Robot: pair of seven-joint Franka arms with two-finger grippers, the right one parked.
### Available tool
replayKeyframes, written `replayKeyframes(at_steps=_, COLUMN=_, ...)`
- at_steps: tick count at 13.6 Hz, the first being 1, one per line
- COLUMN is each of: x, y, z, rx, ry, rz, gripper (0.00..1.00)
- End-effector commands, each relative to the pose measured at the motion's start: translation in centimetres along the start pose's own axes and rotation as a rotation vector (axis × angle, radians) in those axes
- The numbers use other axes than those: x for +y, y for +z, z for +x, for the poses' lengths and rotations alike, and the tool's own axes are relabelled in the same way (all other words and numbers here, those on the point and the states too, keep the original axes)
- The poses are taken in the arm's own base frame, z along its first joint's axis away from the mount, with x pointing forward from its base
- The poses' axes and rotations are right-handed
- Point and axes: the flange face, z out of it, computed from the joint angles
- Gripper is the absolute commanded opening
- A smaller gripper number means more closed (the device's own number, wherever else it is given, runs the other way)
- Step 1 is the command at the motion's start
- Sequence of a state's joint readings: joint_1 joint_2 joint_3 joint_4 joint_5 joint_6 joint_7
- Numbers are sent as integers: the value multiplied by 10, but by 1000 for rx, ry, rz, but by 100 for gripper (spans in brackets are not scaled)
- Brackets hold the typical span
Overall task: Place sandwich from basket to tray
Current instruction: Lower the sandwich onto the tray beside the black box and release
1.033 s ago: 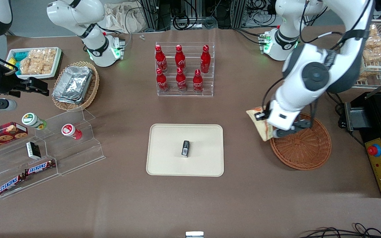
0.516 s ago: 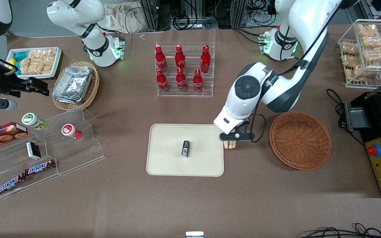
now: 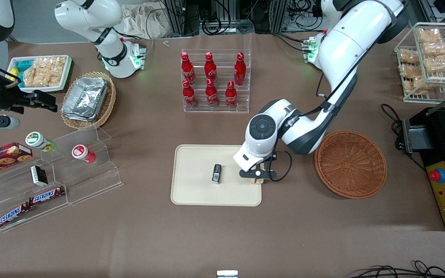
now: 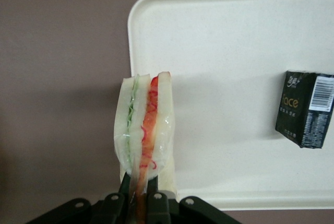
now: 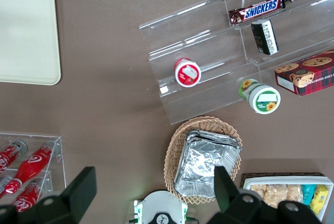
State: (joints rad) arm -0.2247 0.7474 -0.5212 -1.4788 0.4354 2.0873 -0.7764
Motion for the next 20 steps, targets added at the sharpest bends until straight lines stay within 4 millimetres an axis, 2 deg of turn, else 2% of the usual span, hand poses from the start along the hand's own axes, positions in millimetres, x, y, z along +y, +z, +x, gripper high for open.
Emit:
replayKeyframes(at_steps=1, x=16, y=13, z=6, rx=19, ry=9, rz=30, gripper=0)
replayKeyframes(at_steps=3, x=21, y=25, z=6, rx=16, ry=14, rz=42, gripper=0)
replayKeyframes(at_steps=5, x=24, y=26, z=6, rx=22, ry=17, rz=49, gripper=0)
replayKeyframes(at_steps=7, x=26, y=25, z=4, rx=20, ry=14, rz=46, gripper=10)
replayKeyframes(at_steps=8, x=25, y=24, z=4, rx=17, ry=14, rz=46, gripper=38)
replayKeyframes(at_steps=9, x=25, y=24, z=4, rx=17, ry=8, rz=45, gripper=87)
replayKeyframes(at_steps=11, x=22, y=24, z=4, rx=9, ry=-7, rz=49, gripper=97)
replayKeyframes(at_steps=14, x=14, y=19, z=4, rx=-14, ry=-15, rz=78, gripper=98)
replayKeyframes(at_steps=15, x=9, y=9, z=2, rx=-37, ry=-25, rz=106, gripper=98)
replayKeyframes(at_steps=17, x=-12, y=-34, z=0, rx=-81, ry=-53, rz=145, gripper=98)
replayKeyframes(at_steps=20, x=-52, y=-86, z=2, rx=-99, ry=-129, rz=145, gripper=99)
